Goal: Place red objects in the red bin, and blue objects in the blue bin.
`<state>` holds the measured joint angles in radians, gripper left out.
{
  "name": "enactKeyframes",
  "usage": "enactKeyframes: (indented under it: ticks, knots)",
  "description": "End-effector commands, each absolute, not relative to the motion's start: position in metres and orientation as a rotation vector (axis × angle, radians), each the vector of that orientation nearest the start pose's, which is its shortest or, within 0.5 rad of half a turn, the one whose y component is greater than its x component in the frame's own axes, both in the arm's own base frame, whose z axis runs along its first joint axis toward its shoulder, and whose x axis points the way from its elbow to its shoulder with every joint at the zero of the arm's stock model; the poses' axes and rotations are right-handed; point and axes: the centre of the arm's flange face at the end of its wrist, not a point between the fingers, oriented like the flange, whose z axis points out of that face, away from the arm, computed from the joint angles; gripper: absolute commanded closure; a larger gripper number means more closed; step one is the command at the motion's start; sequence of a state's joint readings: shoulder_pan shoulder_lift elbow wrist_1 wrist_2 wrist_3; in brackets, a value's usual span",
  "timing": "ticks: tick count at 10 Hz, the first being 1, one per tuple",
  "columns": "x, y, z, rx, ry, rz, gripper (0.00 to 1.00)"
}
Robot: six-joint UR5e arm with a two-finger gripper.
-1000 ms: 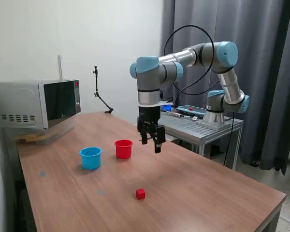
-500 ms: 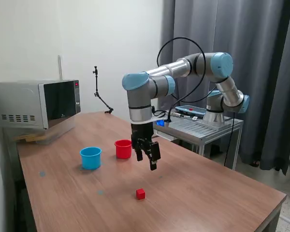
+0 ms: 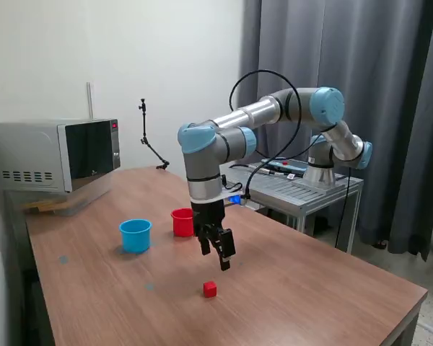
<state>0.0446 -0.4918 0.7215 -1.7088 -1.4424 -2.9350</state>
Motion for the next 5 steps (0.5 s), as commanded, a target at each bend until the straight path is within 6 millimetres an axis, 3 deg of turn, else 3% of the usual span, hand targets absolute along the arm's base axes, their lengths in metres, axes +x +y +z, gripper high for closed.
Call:
enactKeyframes:
  ticks: [1,5]
  knots:
    - [-0.8389,-0.1875,0.1511,-2.017,2.384,-0.263,0.00]
    - [-0.8439,-0.1905,0.1416,-2.030,2.381,-0.260,0.00]
